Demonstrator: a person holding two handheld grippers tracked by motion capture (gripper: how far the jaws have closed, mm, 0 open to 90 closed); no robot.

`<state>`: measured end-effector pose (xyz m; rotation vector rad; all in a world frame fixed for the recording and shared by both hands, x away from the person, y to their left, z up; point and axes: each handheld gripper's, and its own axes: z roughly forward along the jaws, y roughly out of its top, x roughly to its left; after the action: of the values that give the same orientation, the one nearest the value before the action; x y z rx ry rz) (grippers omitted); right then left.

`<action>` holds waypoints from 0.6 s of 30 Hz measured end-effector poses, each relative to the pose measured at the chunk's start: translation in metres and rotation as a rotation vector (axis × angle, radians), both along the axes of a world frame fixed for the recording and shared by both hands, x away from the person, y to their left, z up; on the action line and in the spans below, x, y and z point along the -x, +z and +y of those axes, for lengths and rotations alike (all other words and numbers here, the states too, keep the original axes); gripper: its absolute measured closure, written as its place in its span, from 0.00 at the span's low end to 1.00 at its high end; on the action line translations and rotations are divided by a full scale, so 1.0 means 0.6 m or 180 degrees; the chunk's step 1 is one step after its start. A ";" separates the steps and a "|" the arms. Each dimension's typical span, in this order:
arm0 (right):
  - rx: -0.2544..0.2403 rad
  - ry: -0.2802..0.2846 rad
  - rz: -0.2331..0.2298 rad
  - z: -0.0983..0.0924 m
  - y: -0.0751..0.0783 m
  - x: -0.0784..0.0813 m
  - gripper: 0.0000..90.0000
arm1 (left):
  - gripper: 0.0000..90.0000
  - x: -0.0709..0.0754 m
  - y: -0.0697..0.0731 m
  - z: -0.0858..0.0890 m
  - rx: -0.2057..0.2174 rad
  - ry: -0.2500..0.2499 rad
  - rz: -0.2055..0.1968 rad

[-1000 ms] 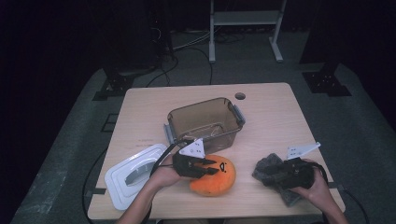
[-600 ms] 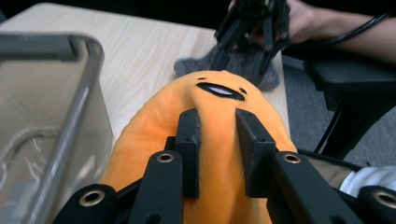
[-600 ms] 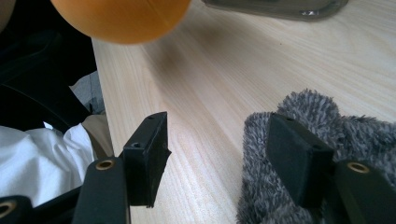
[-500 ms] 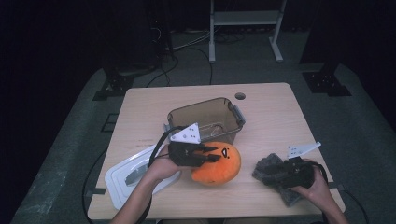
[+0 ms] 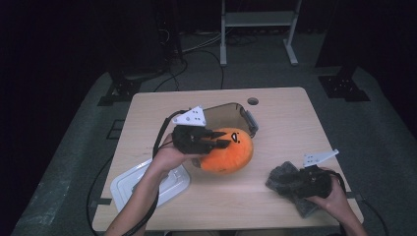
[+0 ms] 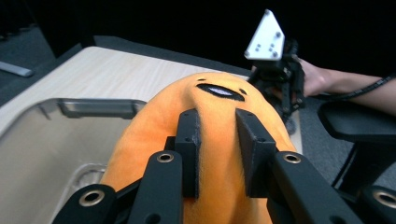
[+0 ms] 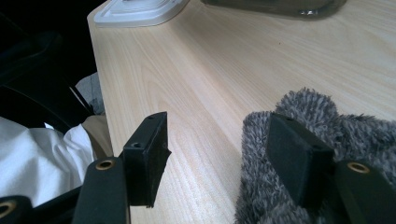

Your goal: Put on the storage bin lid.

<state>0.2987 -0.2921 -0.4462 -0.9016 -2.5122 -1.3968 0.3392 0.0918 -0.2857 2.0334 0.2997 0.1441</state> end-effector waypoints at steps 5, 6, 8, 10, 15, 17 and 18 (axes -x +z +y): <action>-0.0004 0.0001 -0.0003 0.000 0.000 0.000 0.42 | 0.81 -0.016 0.021 0.006 0.0041 0.0093 -0.0029; -0.0002 0.0001 0.0007 0.000 0.000 0.000 0.42 | 0.81 -0.021 0.028 0.008 0.0018 0.0118 -0.0055; -0.0002 0.0006 0.0006 0.000 0.000 0.000 0.42 | 0.81 -0.023 0.030 0.008 0.0016 0.0130 -0.0060; 0.0000 0.0010 0.0005 0.001 0.000 0.000 0.42 | 0.81 -0.033 0.035 0.012 0.0009 0.0168 -0.0043; -0.0008 0.0013 0.0000 0.000 0.000 0.000 0.42 | 0.81 -0.059 0.040 0.020 -0.0001 0.0280 -0.0025; -0.0009 0.0011 0.0006 -0.001 0.000 0.000 0.42 | 0.81 -0.067 0.040 0.022 -0.0009 0.0296 -0.0024; -0.0013 0.0010 0.0003 -0.002 0.000 -0.001 0.42 | 0.81 -0.072 0.039 0.023 -0.0022 0.0303 -0.0020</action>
<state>0.2990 -0.2932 -0.4461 -0.8970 -2.5081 -1.3997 0.3823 0.1056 -0.2621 2.0259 0.3928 0.2109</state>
